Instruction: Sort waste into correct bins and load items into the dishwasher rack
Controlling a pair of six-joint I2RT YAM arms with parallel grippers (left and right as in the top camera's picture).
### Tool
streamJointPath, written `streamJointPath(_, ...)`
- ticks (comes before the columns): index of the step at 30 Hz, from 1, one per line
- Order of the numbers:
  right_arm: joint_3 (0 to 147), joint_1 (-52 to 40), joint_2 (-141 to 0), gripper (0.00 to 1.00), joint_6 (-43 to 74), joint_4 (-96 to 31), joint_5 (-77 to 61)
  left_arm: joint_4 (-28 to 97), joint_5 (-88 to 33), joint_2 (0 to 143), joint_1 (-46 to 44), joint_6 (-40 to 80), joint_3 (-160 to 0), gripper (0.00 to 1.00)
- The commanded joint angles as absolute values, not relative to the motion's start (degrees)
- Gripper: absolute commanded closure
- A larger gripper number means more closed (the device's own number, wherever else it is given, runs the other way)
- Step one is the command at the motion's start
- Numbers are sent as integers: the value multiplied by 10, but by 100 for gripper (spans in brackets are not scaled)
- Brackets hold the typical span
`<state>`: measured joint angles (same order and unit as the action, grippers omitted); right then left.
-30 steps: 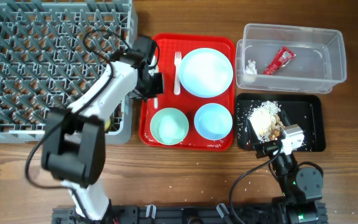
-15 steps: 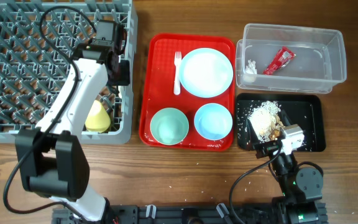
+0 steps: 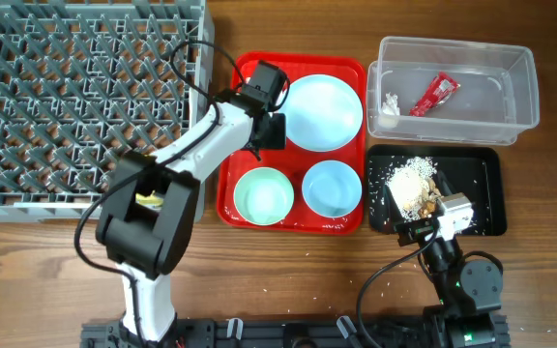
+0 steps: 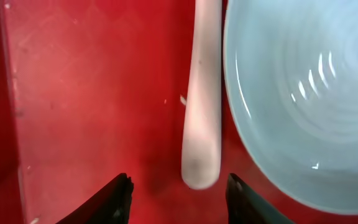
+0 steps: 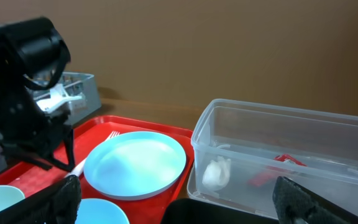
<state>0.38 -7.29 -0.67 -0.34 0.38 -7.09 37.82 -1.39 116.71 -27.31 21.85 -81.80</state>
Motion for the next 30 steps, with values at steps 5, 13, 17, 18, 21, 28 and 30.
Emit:
streamJointPath(5,3,-70,-3,0,-11,6,-77,354,57,1230,-275,233,-814,69)
streamJointPath(13,3,-70,-3,0,-11,6,-77,448,131,1222,-252,236,-815,42)
streamJointPath(17,3,-70,-3,0,-11,6,-77,434,125,1184,-249,236,-837,28)
streamJointPath(18,3,-70,-3,0,-11,6,-77,411,114,1182,-249,236,-837,33)
streamJointPath(21,3,-70,-3,0,-11,6,-77,346,107,1197,-240,229,-836,50)
streamJointPath(28,3,-70,-3,0,-11,6,-77,295,71,1238,-222,229,-836,70)
streamJointPath(30,3,-70,-3,0,-11,6,-77,293,71,1240,-222,227,-836,73)
